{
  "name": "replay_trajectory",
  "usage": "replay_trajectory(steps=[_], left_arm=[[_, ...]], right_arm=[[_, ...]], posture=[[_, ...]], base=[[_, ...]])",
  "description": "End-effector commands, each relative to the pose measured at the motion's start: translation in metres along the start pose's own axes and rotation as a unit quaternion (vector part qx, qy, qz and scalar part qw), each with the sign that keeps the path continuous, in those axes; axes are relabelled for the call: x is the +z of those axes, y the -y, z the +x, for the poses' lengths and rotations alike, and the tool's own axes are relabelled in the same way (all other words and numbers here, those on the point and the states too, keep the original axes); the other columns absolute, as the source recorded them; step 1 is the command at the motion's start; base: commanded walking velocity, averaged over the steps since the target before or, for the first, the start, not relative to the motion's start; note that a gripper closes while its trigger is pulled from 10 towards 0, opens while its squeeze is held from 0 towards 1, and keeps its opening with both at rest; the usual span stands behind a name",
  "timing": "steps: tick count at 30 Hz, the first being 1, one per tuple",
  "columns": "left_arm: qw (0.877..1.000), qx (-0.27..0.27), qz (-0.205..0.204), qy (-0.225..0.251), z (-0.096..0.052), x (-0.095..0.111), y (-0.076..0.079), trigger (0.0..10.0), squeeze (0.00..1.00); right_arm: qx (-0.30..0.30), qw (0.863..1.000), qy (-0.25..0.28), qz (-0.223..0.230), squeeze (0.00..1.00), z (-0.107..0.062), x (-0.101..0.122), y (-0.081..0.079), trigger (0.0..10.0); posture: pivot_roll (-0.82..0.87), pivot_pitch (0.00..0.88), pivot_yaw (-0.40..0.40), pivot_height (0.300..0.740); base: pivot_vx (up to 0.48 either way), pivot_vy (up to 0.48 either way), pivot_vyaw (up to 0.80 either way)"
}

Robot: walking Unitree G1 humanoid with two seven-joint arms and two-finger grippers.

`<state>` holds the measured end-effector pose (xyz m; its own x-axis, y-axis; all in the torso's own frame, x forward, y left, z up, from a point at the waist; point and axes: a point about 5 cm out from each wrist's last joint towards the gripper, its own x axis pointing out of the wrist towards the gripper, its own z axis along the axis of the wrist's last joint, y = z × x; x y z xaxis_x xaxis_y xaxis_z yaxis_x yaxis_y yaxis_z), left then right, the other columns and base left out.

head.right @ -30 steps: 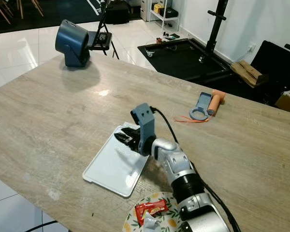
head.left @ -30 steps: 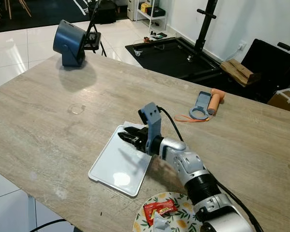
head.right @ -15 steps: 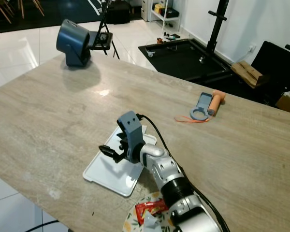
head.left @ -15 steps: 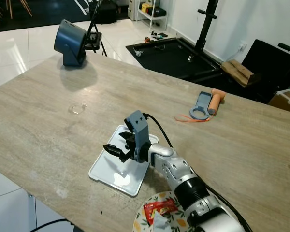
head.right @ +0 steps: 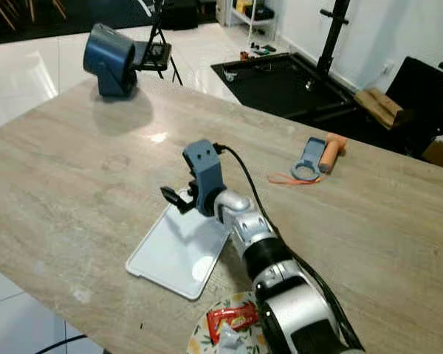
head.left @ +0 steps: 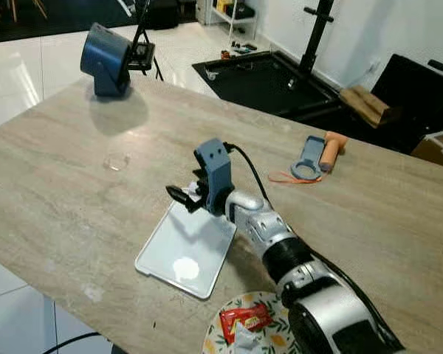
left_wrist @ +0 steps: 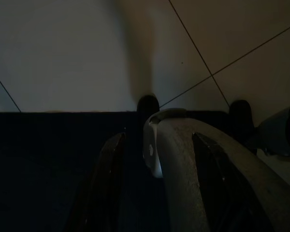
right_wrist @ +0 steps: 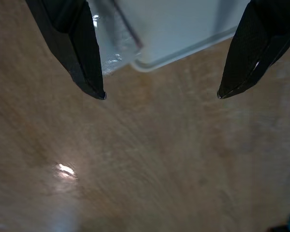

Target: Restocking fridge

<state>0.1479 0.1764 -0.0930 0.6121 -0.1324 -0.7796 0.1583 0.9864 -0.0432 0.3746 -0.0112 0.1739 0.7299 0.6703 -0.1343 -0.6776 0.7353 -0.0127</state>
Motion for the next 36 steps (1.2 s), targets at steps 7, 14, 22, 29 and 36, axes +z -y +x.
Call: replay_trajectory(steps=[7, 14, 22, 29, 36], left_arm=[[0.993, -0.024, -0.017, -0.116, -0.021, -0.063, 0.016, 10.0, 0.0], [0.993, -0.02, -0.014, -0.119, -0.025, -0.067, 0.01, 10.0, 0.0], [0.992, -0.02, -0.013, -0.12, -0.026, -0.069, 0.01, 10.0, 0.0], [0.993, -0.021, -0.012, -0.119, -0.026, -0.069, 0.01, 10.0, 0.0], [0.993, -0.021, -0.012, -0.118, -0.025, -0.068, 0.011, 10.0, 0.0]], right_arm=[[-0.028, 0.998, -0.053, -0.013, 0.0, 0.003, -0.018, 0.001, 10.0], [-0.053, 0.996, -0.067, -0.021, 0.0, 0.003, -0.019, 0.007, 10.0], [-0.074, 0.994, -0.081, -0.019, 0.0, 0.003, -0.022, 0.01, 10.0], [-0.078, 0.992, -0.093, -0.023, 0.0, 0.003, -0.024, 0.012, 0.0], [-0.081, 0.992, -0.094, -0.021, 0.0, 0.002, -0.023, 0.015, 0.0]], posture=[[0.03, 0.262, -0.086, 0.74], [0.03, 0.277, -0.086, 0.74], [0.04, 0.286, -0.087, 0.74], [0.03, 0.286, -0.088, 0.74], [0.03, 0.28, -0.09, 0.74]], base=[[0.0, 0.0, 0.0], [0.0, 0.0, 0.0], [0.0, 0.0, 0.0], [0.0, 0.0, 0.0], [0.0, 0.0, 0.0]])
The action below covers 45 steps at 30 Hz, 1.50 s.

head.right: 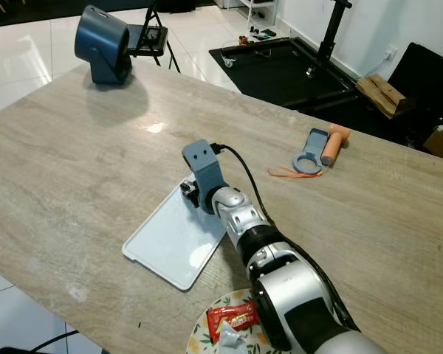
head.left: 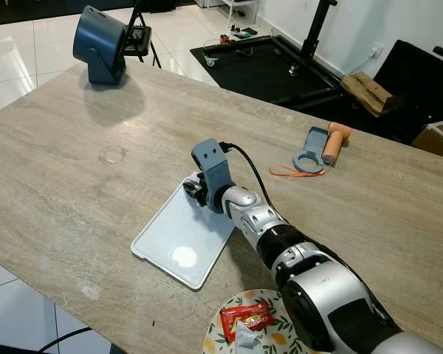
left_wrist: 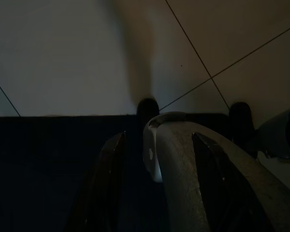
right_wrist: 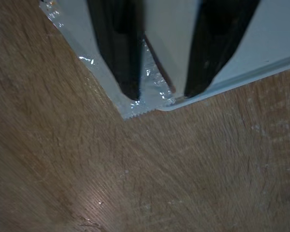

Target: Restocking fridge

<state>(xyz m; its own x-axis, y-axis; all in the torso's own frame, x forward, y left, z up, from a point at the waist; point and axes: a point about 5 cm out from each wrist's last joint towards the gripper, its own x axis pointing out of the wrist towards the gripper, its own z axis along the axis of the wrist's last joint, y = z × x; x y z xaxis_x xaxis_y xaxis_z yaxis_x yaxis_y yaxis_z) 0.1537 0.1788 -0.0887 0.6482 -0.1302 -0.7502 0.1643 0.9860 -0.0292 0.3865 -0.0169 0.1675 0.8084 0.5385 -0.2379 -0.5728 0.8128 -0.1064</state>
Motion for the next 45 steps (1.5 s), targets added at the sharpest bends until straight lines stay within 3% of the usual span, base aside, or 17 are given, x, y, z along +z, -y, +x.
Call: replay_trajectory(steps=[1, 14, 16, 18, 21, 22, 23, 26, 32, 40, 45], left_arm=[[0.989, -0.025, -0.019, -0.141, -0.028, -0.073, 0.015, 10.0, 0.0], [0.99, -0.025, -0.02, -0.136, -0.024, -0.067, 0.017, 10.0, 0.0], [0.991, -0.025, -0.02, -0.133, -0.022, -0.065, 0.017, 10.0, 0.0], [0.991, -0.025, -0.019, -0.13, -0.02, -0.061, 0.016, 10.0, 0.0], [0.991, -0.025, -0.018, -0.129, -0.019, -0.06, 0.016, 10.0, 0.0], [0.991, -0.024, -0.018, -0.127, -0.019, -0.058, 0.016, 10.0, 0.0], [0.992, -0.023, -0.018, -0.122, -0.016, -0.053, 0.015, 10.0, 0.0], [0.992, -0.022, -0.018, -0.12, -0.014, -0.05, 0.014, 10.0, 0.0], [0.993, -0.021, -0.018, -0.117, -0.012, -0.046, 0.014, 10.0, 0.0], [0.994, -0.018, -0.019, -0.108, -0.007, -0.036, 0.013, 10.0, 0.0], [0.994, -0.015, -0.02, -0.107, -0.007, -0.035, 0.01, 10.0, 0.0]], right_arm=[[-0.006, 0.999, -0.038, 0.011, 0.0, -0.002, -0.017, 0.002, 0.0], [0.024, 0.998, 0.011, 0.052, 0.0, -0.001, -0.002, 0.001, 0.0], [0.037, 0.995, 0.037, 0.083, 0.0, -0.002, 0.006, 0.004, 0.0], [0.064, 0.984, 0.084, 0.141, 0.0, -0.005, 0.02, 0.009, 0.0], [0.076, 0.978, 0.105, 0.162, 0.0, -0.006, 0.027, 0.012, 0.0], [0.093, 0.969, 0.13, 0.189, 0.0, -0.009, 0.034, 0.015, 0.0], [0.122, 0.95, 0.18, 0.223, 0.0, -0.016, 0.049, 0.025, 10.0], [0.135, 0.941, 0.207, 0.232, 0.0, -0.022, 0.057, 0.031, 10.0], [0.127, 0.935, 0.241, 0.227, 0.0, -0.034, 0.064, 0.047, 10.0], [0.085, 0.934, 0.263, 0.224, 0.0, -0.061, 0.049, 0.087, 10.0], [0.064, 0.939, 0.255, 0.221, 0.0, -0.07, 0.039, 0.098, 10.0]], posture=[[0.03, 0.28, -0.09, 0.74], [0.03, 0.255, -0.091, 0.74], [0.03, 0.242, -0.088, 0.74], [0.02, 0.225, -0.085, 0.74], [0.02, 0.225, -0.085, 0.74], [0.02, 0.217, -0.083, 0.74], [0.02, 0.196, -0.08, 0.74], [0.02, 0.184, -0.078, 0.74], [0.01, 0.146, -0.075, 0.74], [0.01, 0.096, -0.064, 0.74], [0.01, 0.083, -0.058, 0.74]], base=[[0.0, 0.0, 0.0], [0.0, 0.0, 0.0], [0.0, 0.0, 0.0], [0.0, 0.0, 0.0], [0.0, 0.0, 0.0], [0.0, 0.0, 0.0], [0.0, 0.0, 0.0], [0.0, 0.0, 0.0], [0.0, 0.0, 0.0], [0.0, 0.0, 0.0], [0.0, 0.0, -0.38]])
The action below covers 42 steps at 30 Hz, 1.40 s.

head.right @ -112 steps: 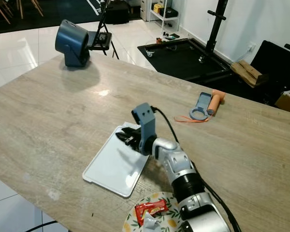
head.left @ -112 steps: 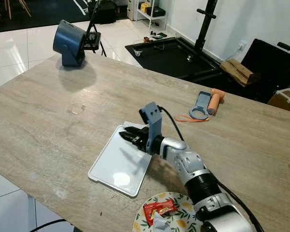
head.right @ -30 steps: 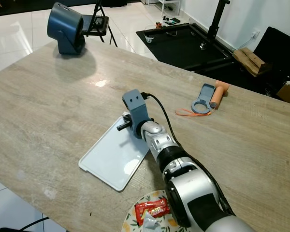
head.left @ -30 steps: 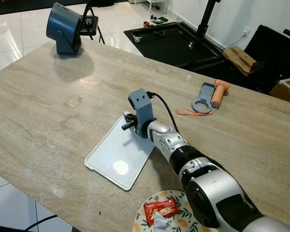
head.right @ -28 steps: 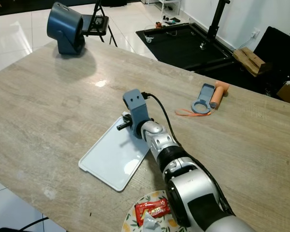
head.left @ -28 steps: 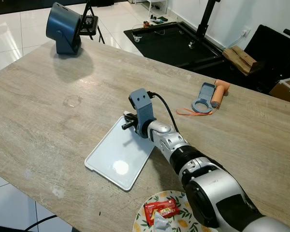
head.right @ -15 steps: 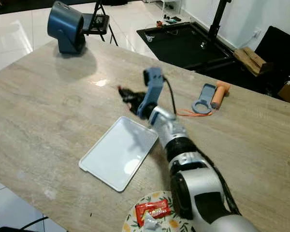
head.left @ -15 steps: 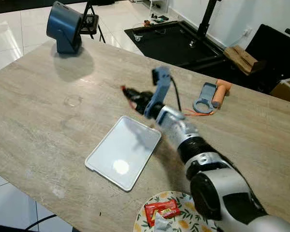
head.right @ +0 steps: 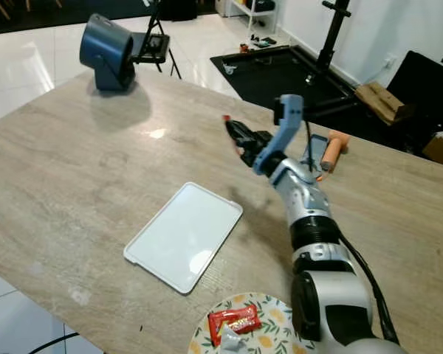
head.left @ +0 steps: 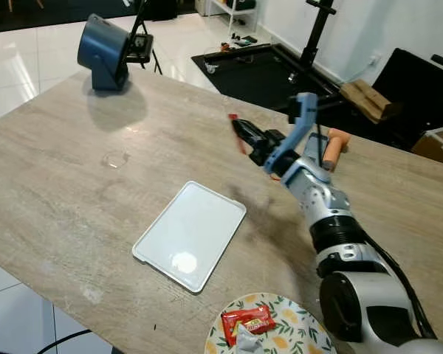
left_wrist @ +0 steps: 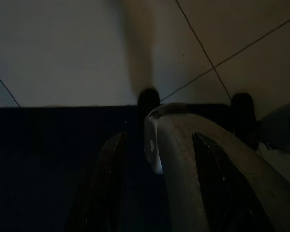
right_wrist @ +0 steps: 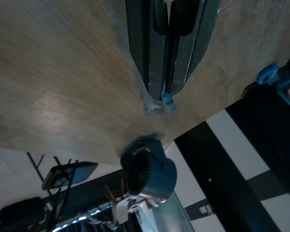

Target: Restocking fridge

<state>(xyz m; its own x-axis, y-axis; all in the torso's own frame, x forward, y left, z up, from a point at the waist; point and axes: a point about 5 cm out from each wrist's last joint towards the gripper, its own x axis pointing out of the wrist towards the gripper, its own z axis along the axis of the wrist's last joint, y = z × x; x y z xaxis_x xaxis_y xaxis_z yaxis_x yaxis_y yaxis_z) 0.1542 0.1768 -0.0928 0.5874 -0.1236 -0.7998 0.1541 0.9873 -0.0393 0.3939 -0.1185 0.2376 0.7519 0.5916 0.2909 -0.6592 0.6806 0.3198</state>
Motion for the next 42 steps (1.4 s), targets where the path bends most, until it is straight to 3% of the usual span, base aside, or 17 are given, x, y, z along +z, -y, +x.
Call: replay_trajectory(steps=[1, 29, 42], left_arm=[[0.997, -0.012, -0.013, -0.069, -0.008, -0.034, 0.007, 10.0, 0.0], [0.997, -0.008, -0.015, -0.079, -0.007, -0.034, 0.007, 10.0, 0.0], [0.995, -0.013, -0.012, -0.093, -0.009, -0.041, 0.011, 10.0, 0.0]], right_arm=[[-0.016, 1.0, -0.004, -0.004, 0.0, -0.013, -0.001, 0.009, 10.0], [-0.057, 0.998, -0.018, -0.03, 0.0, -0.041, 0.001, 0.019, 10.0], [-0.054, 0.998, -0.034, -0.03, 0.0, -0.044, -0.005, 0.016, 10.0]], posture=[[0.0, 0.081, -0.055, 0.74], [-0.02, 0.062, -0.035, 0.74], [-0.03, 0.074, -0.039, 0.74]], base=[[0.0, 0.0, -0.69], [0.0, 0.0, -0.68], [-0.085, 0.0, 0.0]])
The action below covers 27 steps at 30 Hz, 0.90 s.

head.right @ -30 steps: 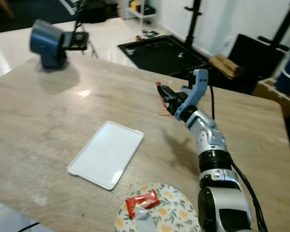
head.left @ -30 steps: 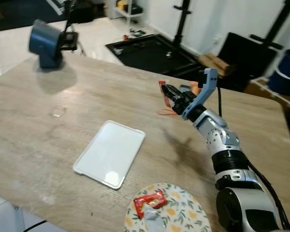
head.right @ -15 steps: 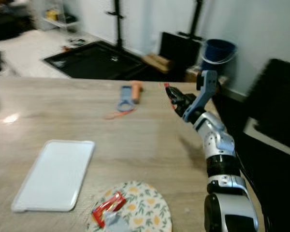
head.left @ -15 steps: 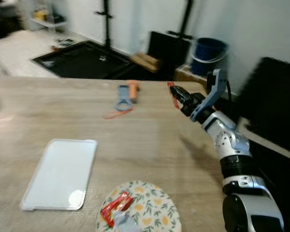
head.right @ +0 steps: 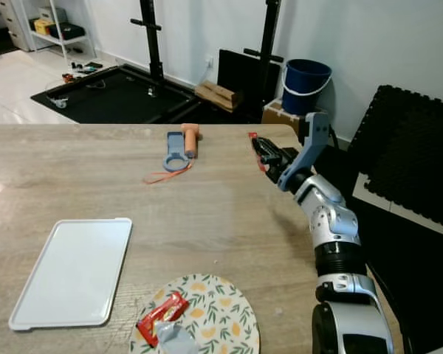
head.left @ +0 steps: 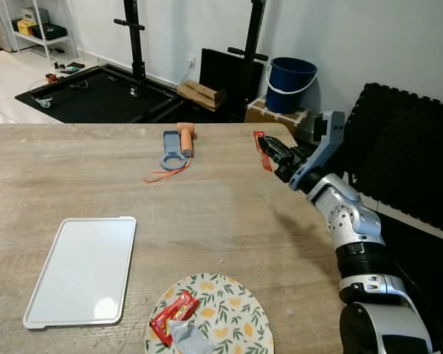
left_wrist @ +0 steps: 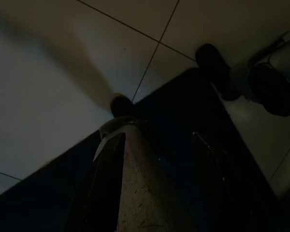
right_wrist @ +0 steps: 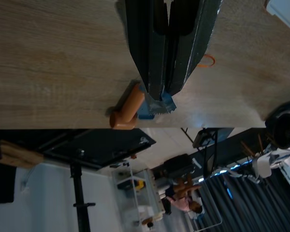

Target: Restocking fridge

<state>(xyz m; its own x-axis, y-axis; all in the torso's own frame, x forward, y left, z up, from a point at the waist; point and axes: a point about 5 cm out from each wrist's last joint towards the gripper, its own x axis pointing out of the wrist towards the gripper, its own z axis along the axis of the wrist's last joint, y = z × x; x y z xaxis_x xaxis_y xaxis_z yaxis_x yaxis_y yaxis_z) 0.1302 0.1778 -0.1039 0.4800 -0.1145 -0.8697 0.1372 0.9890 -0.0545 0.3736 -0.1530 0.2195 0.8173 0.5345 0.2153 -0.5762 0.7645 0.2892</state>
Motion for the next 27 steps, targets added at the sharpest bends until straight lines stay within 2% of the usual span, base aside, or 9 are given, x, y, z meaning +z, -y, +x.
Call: replay_trajectory(steps=[1, 11, 22, 27], left_arm=[[0.999, -0.011, 0.0, -0.03, -0.002, -0.016, 0.009, 10.0, 0.0], [0.999, -0.013, -0.001, -0.035, -0.002, -0.018, 0.01, 10.0, 0.0], [0.999, -0.014, -0.005, -0.049, -0.005, -0.03, 0.014, 10.0, 0.0], [0.998, -0.014, -0.006, -0.053, -0.005, -0.033, 0.014, 10.0, 0.0]], right_arm=[[0.0, 1.0, -0.012, 0.001, 0.0, -0.004, -0.005, -0.001, 10.0], [0.0, 1.0, -0.025, -0.001, 0.0, -0.004, -0.009, -0.003, 10.0], [0.001, 0.999, -0.049, -0.004, 0.0, -0.008, -0.017, -0.005, 10.0], [0.003, 0.999, -0.052, -0.004, 0.0, -0.008, -0.018, -0.006, 10.0]], posture=[[-0.03, 0.074, -0.039, 0.74], [-0.03, 0.083, -0.046, 0.74], [-0.03, 0.11, -0.06, 0.74], [-0.03, 0.111, -0.061, 0.74]], base=[[-0.244, 0.0, 0.0], [-0.272, 0.0, 0.0], [-0.307, 0.0, 0.0], [-0.424, 0.0, 0.0]])
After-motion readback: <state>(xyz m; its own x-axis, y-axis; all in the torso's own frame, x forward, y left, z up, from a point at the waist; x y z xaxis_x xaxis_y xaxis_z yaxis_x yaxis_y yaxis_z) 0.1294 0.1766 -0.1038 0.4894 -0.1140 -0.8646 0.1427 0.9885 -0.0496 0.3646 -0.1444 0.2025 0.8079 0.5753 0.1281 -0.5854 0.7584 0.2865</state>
